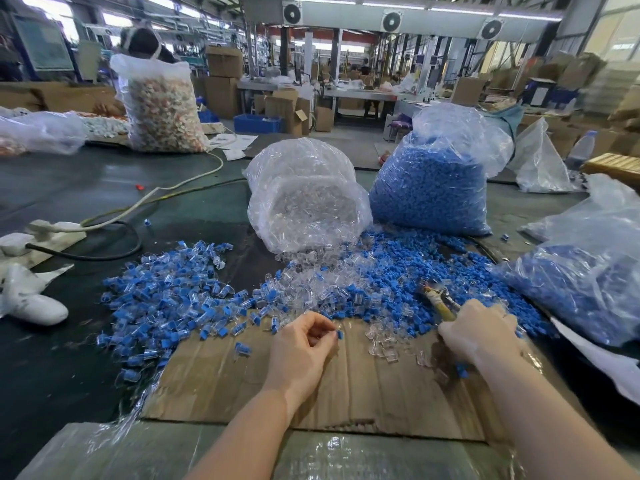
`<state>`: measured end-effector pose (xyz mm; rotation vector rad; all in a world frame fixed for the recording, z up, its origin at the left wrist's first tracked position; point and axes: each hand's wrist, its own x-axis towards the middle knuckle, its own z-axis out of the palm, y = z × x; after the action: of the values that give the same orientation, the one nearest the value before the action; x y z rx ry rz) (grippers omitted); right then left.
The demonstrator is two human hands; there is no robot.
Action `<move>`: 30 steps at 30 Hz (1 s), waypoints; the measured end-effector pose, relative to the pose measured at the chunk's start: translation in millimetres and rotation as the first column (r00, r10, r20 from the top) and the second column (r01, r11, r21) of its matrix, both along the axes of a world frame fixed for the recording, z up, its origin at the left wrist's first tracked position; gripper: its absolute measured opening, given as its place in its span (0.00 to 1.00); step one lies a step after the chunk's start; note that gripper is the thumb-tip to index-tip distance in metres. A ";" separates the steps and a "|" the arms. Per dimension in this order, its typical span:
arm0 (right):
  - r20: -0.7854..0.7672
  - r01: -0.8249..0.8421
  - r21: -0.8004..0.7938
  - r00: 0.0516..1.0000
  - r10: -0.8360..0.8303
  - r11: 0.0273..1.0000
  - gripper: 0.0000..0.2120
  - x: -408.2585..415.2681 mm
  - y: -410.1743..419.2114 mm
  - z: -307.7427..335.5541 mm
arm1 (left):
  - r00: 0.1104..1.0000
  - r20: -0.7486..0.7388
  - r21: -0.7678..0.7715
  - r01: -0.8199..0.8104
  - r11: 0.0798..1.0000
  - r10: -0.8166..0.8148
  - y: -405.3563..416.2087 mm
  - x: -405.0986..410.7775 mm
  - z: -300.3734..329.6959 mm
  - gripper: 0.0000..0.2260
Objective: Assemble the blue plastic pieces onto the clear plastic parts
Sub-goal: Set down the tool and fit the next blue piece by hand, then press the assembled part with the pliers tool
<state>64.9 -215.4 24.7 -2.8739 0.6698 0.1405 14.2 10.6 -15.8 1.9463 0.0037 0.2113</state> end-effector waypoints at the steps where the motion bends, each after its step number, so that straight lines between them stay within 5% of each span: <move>1: 0.025 -0.008 0.001 1.000 0.008 1.000 0.12 -1.2 1.6 3.1 | 1.000 -0.001 -0.005 -0.003 1.000 0.003 0.3 0.5 0.7 0.06; 6: 0.193 -0.239 0.061 0.955 0.224 0.969 0.09 -19.0 24.5 22.9 | 0.989 -0.147 -0.319 -0.030 0.947 -0.018 1.9 6.5 12.1 0.03; 10: 0.180 -0.385 0.474 0.923 0.340 0.792 0.03 -36.7 54.1 38.1 | 0.967 -0.255 -0.496 -0.128 0.859 -0.002 5.3 15.4 21.5 0.03; 12: 0.129 -0.362 0.638 0.921 0.368 0.680 0.05 -43.1 64.7 39.9 | 0.966 -0.257 -0.501 -0.157 0.851 0.027 6.6 21.2 24.4 0.03; 17: 0.024 -0.261 0.779 0.921 0.389 0.570 0.04 -48.9 75.9 35.1 | 0.961 -0.264 -0.505 -0.208 0.838 0.079 9.7 31.3 27.8 0.04; 30: -0.001 -0.280 0.827 0.866 0.500 0.488 0.07 -54.6 79.2 36.1 | 0.942 -0.270 -0.443 -0.304 0.844 0.198 10.1 34.9 30.7 0.03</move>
<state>10.3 -136.3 60.8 -2.0272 -0.0940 0.6873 49.1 20.7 14.8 1.4538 0.4236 0.1539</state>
